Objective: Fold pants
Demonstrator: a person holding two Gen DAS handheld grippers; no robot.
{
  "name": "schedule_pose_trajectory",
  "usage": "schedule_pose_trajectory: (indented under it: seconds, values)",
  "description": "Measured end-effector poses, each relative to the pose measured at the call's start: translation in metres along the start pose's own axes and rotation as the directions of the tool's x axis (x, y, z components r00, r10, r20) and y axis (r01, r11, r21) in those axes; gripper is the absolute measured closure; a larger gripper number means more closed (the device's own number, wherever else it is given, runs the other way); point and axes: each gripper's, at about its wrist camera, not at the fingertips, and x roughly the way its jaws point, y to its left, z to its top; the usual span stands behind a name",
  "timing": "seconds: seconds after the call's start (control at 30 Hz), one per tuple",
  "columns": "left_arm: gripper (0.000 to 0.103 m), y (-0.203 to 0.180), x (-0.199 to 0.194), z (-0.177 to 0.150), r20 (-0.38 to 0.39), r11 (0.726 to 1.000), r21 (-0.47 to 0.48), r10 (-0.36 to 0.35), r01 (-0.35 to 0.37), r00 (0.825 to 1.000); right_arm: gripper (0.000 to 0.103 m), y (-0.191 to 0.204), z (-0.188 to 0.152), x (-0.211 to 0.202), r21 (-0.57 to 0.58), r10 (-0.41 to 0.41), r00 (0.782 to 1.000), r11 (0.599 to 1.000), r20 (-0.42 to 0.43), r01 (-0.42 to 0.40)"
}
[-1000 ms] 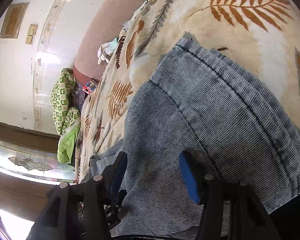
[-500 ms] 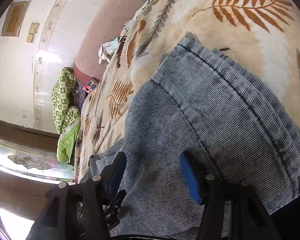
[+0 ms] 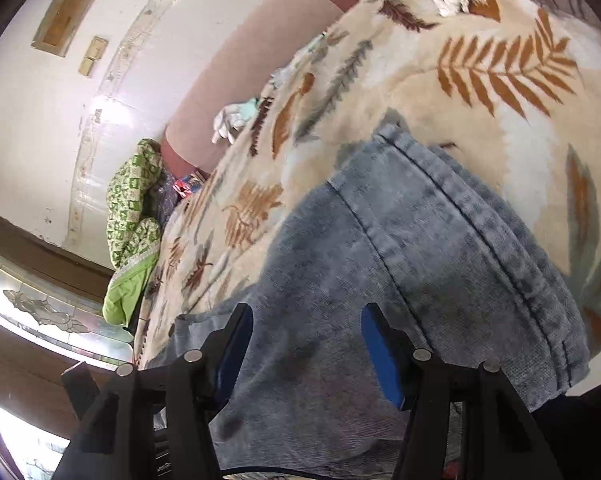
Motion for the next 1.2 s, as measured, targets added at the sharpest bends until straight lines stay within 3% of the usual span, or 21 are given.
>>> schedule_pose_trajectory:
  seconds: [0.07,0.2,0.3,0.53,0.63,0.77,0.83,1.03,1.2]
  values:
    - [0.0,0.008,0.0,-0.002,0.016,0.998,-0.052,-0.038,0.039,0.999,0.042,-0.008,-0.001,0.011,0.018,-0.024,0.998,1.0,-0.054,0.025]
    - [0.0,0.008,-0.006,0.004,0.005,0.999,-0.024,-0.029,0.03,1.0,0.042,-0.005,-0.003,0.006,-0.007,-0.025,0.998,1.0,-0.052,0.024]
    - [0.0,0.009,-0.015,0.004,0.038,1.0,-0.014,-0.028,0.028,0.999,0.042,-0.014,-0.002,-0.002,0.041,0.023,0.997,0.999,-0.072,-0.02]
    - [0.0,0.007,-0.03,0.008,0.083,0.998,-0.013,-0.055,0.056,0.995,0.036,-0.045,0.023,-0.082,0.139,0.124,0.991,0.982,0.053,-0.131]
    - [0.0,0.0,-0.028,0.01,0.079,0.997,-0.001,-0.074,0.074,0.994,0.034,-0.063,0.031,-0.109,0.191,0.124,0.987,0.971,0.098,-0.141]
    - [0.0,-0.014,-0.02,0.012,0.048,0.994,0.014,-0.106,0.106,0.993,0.033,-0.088,0.033,-0.112,0.276,0.126,0.99,0.951,0.057,-0.137]
    - [0.0,-0.019,-0.018,0.013,0.043,0.993,0.023,-0.114,0.113,0.993,0.033,-0.095,0.03,-0.105,0.302,0.117,0.993,0.946,0.022,-0.118]
    - [0.0,-0.029,-0.005,0.014,0.01,0.994,0.054,-0.099,0.098,0.995,0.033,-0.114,0.033,-0.087,0.332,-0.013,0.999,0.943,-0.036,0.025]
    - [0.0,-0.026,0.001,0.01,-0.003,0.993,0.037,-0.117,0.117,0.993,0.032,-0.124,0.046,-0.061,0.325,-0.032,0.99,0.943,-0.139,0.076]
